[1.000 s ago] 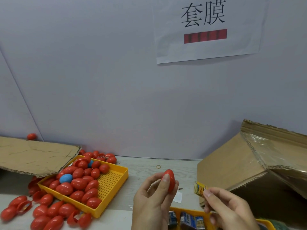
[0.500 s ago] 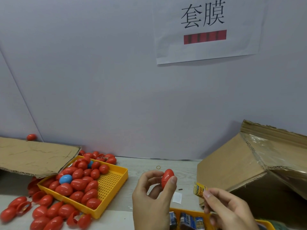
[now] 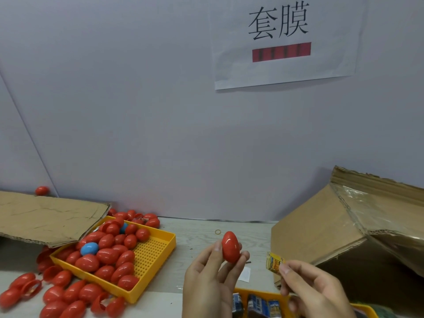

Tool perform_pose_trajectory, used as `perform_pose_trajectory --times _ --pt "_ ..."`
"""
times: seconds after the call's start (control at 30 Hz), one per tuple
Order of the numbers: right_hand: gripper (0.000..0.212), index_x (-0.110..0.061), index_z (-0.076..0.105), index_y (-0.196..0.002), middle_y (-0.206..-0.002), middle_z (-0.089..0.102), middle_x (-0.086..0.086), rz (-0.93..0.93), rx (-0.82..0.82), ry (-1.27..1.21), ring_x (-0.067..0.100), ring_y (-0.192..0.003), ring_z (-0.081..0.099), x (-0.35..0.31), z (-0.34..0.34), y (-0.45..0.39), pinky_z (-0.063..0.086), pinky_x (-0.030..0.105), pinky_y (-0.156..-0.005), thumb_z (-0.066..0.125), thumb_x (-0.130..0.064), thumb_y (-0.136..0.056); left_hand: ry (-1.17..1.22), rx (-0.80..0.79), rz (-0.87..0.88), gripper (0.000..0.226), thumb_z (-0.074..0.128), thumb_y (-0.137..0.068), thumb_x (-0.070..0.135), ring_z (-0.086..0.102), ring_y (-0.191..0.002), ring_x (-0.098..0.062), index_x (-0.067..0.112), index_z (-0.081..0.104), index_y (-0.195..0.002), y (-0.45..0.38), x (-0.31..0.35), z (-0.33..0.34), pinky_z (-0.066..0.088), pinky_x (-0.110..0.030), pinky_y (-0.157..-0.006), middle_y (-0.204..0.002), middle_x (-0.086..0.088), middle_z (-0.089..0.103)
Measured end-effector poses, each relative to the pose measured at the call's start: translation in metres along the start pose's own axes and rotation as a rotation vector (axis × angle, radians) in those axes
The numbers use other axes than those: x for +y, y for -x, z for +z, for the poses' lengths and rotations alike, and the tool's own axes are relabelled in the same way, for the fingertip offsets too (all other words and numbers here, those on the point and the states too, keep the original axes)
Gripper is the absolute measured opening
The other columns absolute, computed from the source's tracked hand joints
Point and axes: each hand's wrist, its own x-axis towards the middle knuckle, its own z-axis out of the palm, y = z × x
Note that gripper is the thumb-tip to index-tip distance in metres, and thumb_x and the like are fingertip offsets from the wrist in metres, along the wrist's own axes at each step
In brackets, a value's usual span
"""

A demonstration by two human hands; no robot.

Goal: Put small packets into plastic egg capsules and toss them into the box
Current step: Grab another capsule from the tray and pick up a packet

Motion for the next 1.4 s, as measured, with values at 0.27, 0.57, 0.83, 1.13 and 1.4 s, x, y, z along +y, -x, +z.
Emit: perform_pose_trajectory --times 0.27,0.57,0.83,1.13,1.4 --pt "0.01 -0.001 0.072 -0.076 -0.053 0.058 0.014 0.0 0.003 0.003 0.028 -0.053 0.047 0.0 0.0 0.0 0.038 0.035 -0.055 0.068 -0.008 -0.083 0.131 0.032 -0.156 0.031 0.047 -0.099 0.009 0.067 -0.047 -0.031 -0.02 0.058 -0.097 0.001 0.005 0.004 0.055 -0.029 -0.039 -0.071 -0.033 0.067" --pt "0.009 -0.004 0.073 -0.078 -0.055 0.059 0.015 -0.017 -0.006 0.005 0.029 -0.056 0.049 0.003 -0.001 -0.001 0.039 0.037 -0.056 0.069 -0.01 -0.082 0.205 0.0 -0.267 0.034 0.044 -0.1 0.009 0.061 -0.039 -0.025 -0.019 0.062 -0.089 0.0 0.009 0.003 0.051 -0.025 -0.035 -0.065 -0.026 0.065" --pt "0.013 -0.001 0.075 -0.074 -0.057 0.06 0.016 0.014 -0.052 -0.085 0.031 -0.055 0.047 0.002 -0.002 0.001 0.037 0.038 -0.056 0.066 -0.005 -0.082 0.032 0.107 -0.165 0.029 0.058 -0.094 0.014 0.064 -0.045 -0.029 -0.014 0.058 -0.1 0.0 0.003 0.003 0.052 -0.026 -0.038 -0.069 -0.029 0.067" --pt "0.007 -0.002 0.071 -0.087 -0.058 0.062 0.014 -0.003 0.001 -0.008 0.027 -0.054 0.05 0.001 0.001 0.003 0.042 0.037 -0.058 0.069 -0.005 -0.082 -0.553 0.023 -0.016 0.03 0.034 -0.097 -0.004 0.054 -0.043 -0.021 0.004 0.063 -0.094 -0.004 -0.004 0.001 0.033 -0.022 -0.036 -0.063 -0.013 0.068" --pt "0.006 -0.012 0.073 -0.08 -0.057 0.067 0.005 -0.055 0.013 0.059 0.019 -0.061 0.06 -0.005 0.004 0.008 0.042 0.026 -0.059 0.071 -0.006 -0.081 -1.01 -0.053 0.092 0.021 0.065 -0.088 0.037 0.052 -0.051 -0.001 0.026 0.071 -0.071 0.002 -0.016 0.004 0.044 -0.018 -0.057 -0.058 0.005 0.059"
